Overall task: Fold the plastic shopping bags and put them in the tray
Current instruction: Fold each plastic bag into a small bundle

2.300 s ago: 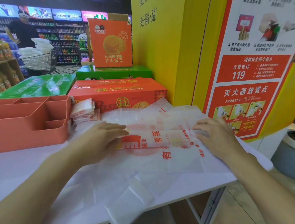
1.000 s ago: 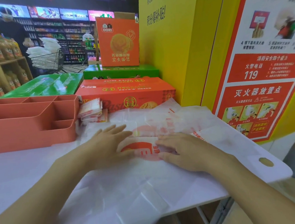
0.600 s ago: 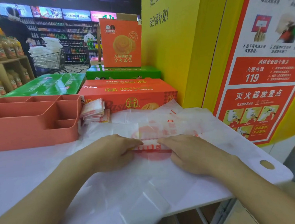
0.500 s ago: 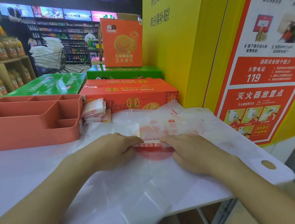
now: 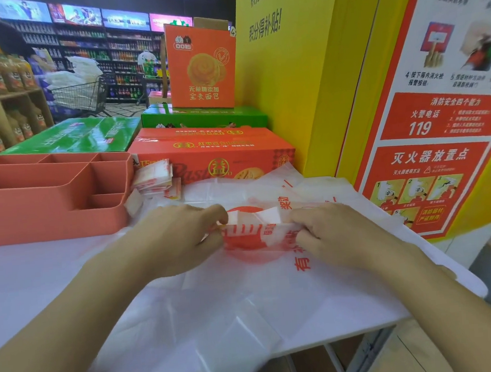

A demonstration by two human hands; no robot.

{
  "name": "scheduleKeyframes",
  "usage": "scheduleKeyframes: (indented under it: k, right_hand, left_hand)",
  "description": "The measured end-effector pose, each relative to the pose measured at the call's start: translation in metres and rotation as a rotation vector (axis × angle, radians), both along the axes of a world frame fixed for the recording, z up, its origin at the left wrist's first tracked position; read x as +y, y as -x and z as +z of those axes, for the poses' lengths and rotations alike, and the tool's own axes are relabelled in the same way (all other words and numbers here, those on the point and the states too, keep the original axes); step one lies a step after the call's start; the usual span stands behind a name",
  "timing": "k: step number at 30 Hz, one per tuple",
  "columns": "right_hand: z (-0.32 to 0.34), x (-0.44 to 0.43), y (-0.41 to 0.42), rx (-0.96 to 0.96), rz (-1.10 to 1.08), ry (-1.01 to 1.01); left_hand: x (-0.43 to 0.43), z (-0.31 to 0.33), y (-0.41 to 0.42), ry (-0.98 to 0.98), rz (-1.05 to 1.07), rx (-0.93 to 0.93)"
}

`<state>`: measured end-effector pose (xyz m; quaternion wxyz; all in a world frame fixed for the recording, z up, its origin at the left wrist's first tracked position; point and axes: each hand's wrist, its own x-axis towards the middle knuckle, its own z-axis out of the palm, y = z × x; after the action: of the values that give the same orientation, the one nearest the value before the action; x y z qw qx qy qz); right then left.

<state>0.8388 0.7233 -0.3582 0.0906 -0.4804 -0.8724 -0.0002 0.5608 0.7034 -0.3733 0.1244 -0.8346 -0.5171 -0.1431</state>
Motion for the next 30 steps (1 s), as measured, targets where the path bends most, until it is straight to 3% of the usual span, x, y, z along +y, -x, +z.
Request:
scheduleKeyframes:
  k: [6, 11, 17, 20, 26, 30]
  right_hand:
    - [0.017, 0.003, -0.004, 0.087, -0.016, 0.055]
    - [0.014, 0.013, -0.002, 0.005, -0.061, -0.049]
    - [-0.001, 0.032, -0.001, -0.048, -0.097, -0.182]
    - [-0.009, 0.040, -0.004, -0.071, -0.140, -0.148]
    - [-0.028, 0.045, -0.010, -0.088, -0.155, 0.008]
    - [-0.031, 0.046, -0.011, -0.098, -0.100, 0.035]
  left_hand:
    - [0.001, 0.009, 0.009, -0.138, 0.009, -0.040]
    - [0.006, 0.014, 0.015, 0.019, 0.097, -0.036]
    - [0.025, 0.006, 0.020, 0.045, 0.205, -0.045]
    - [0.032, -0.002, 0.024, 0.094, 0.229, -0.039]
    - [0.040, -0.019, 0.027, 0.190, 0.134, -0.048]
    - [0.039, -0.026, 0.015, 0.168, -0.044, -0.151]
